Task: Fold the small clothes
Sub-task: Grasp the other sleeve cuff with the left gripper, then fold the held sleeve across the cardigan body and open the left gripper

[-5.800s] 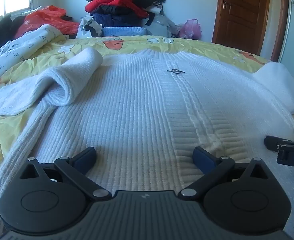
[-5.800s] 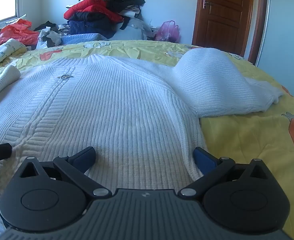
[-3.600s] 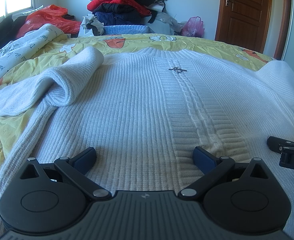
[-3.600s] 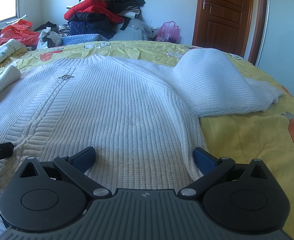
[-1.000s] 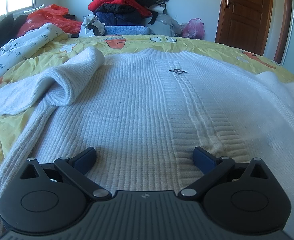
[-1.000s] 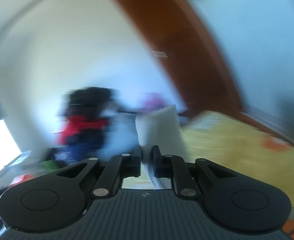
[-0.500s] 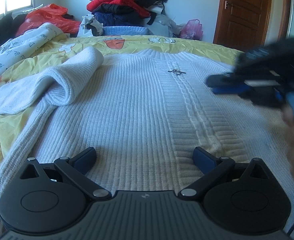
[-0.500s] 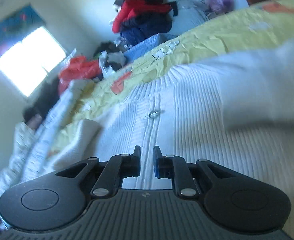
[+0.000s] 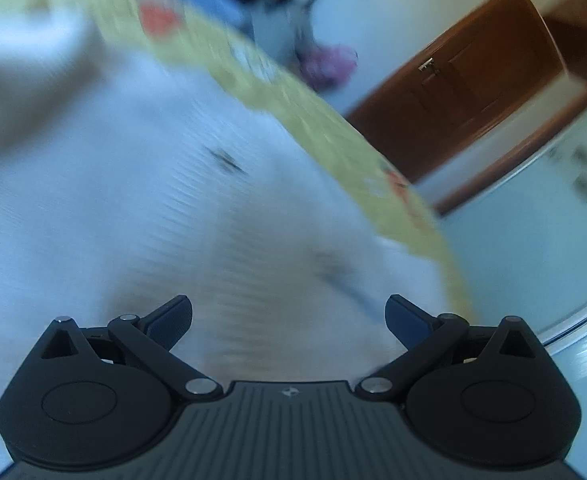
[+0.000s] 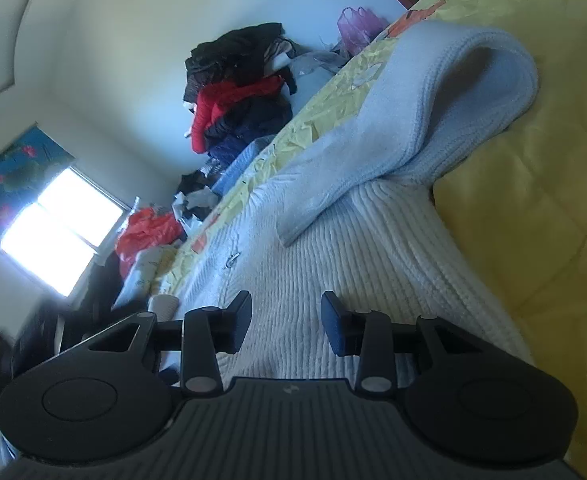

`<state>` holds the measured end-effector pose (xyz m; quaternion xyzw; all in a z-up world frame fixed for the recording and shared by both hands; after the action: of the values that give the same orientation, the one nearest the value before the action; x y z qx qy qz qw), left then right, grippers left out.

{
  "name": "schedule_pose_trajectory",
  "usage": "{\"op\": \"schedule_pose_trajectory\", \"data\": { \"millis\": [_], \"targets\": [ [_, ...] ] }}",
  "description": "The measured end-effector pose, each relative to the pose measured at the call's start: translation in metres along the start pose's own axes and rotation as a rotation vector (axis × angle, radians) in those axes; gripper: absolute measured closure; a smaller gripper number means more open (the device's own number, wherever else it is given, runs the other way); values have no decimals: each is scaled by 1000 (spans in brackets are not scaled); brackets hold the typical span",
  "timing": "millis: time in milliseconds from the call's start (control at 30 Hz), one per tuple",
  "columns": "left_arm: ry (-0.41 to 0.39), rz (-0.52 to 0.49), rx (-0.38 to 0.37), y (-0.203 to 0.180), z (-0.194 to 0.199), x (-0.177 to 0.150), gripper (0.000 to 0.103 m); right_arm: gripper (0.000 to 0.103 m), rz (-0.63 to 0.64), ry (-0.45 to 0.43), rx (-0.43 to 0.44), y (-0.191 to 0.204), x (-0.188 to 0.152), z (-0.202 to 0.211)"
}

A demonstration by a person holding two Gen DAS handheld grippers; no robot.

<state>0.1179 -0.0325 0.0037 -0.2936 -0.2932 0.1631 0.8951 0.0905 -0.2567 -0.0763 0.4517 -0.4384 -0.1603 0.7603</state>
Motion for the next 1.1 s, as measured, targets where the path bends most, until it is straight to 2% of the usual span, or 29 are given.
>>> {"op": "schedule_pose_trajectory", "data": {
  "millis": [67, 133, 233, 333, 400, 433, 467, 500, 567, 667, 733, 900, 1000, 1100],
  "targets": [
    [72, 75, -80, -13, -28, 7, 0, 55, 1, 4, 15, 1, 1, -2],
    [106, 96, -109, -29, -57, 13, 0, 51, -2, 7, 42, 1, 1, 2],
    [143, 81, -68, -44, -94, 17, 2, 48, -27, -6, 82, -3, 1, 10],
    [128, 49, -58, -57, -118, 22, 5, 47, -44, -16, 100, -5, 1, 14],
    [114, 0, -16, -68, -132, 24, 27, 45, -44, -17, 105, -4, 0, 16],
    [111, -26, 20, -72, -136, 25, 53, 45, -41, -17, 107, -3, 0, 16],
    [110, -44, 56, -73, -138, 25, 74, 44, -39, -17, 108, -2, 0, 15],
    [99, -76, 101, -74, -143, 25, 78, 43, -38, -18, 111, -2, 0, 16],
    [90, -125, 110, -76, -142, 25, 84, 43, -38, -18, 117, -5, 0, 20],
    [45, -198, 124, -77, -120, 27, 92, 43, -41, -21, 120, -4, -1, 22],
    [-37, -267, 106, -92, -103, 34, 93, 43, -37, -21, 116, -4, -3, 24],
    [-248, -432, 67, -113, -23, 52, 93, 43, -24, -18, 102, 1, -4, 25],
    [-354, -480, 86, -93, 25, 56, 93, 43, -22, -18, 98, 4, -5, 24],
    [-377, -454, 139, -47, 52, 54, 93, 43, -20, -18, 94, 7, -4, 24]
  ]
}}
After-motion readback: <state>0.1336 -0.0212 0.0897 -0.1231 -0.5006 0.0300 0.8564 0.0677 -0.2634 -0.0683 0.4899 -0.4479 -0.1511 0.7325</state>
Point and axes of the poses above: each gripper's, at about its wrist camera, not at the fingertips, and z roughly against the way its jaws point, y to its left, x to its top, the point moved 4 cm from there along -z, roughly the way its jaws point, and after that the axes turned 8 degrees about x, right-handed, at the moved point
